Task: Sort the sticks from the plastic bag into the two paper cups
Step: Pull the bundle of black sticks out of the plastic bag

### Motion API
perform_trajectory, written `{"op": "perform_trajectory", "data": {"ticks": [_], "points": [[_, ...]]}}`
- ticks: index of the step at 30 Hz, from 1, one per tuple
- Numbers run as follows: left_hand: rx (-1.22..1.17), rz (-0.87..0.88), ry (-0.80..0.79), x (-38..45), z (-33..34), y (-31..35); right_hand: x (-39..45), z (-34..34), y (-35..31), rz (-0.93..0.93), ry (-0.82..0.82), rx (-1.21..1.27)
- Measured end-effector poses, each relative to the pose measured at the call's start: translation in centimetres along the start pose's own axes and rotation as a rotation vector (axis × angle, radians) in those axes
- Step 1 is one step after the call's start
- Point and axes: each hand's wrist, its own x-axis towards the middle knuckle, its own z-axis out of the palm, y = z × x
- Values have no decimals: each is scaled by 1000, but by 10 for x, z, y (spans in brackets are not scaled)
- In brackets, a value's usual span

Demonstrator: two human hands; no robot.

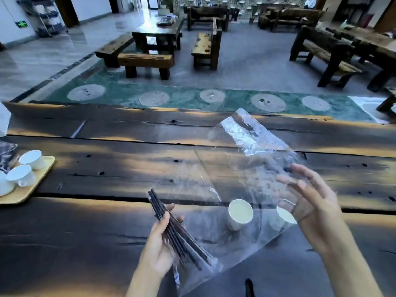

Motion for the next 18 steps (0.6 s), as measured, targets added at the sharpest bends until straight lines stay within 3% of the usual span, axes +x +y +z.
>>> {"op": "perform_trajectory", "data": {"ticks": [4,8,14,18], "points": [[103,50,-24,-3,-4,10,22,-21,-39,52,-136,-183],[133,79,-41,0,-4,17,44,-15,-37,113,-233,-439],[207,148,-38,-4,-7,30,67,-7,-9,21,-183,-790],[336,272,20,-3,-11,40,72,-7,6,69,-108,-817]]}}
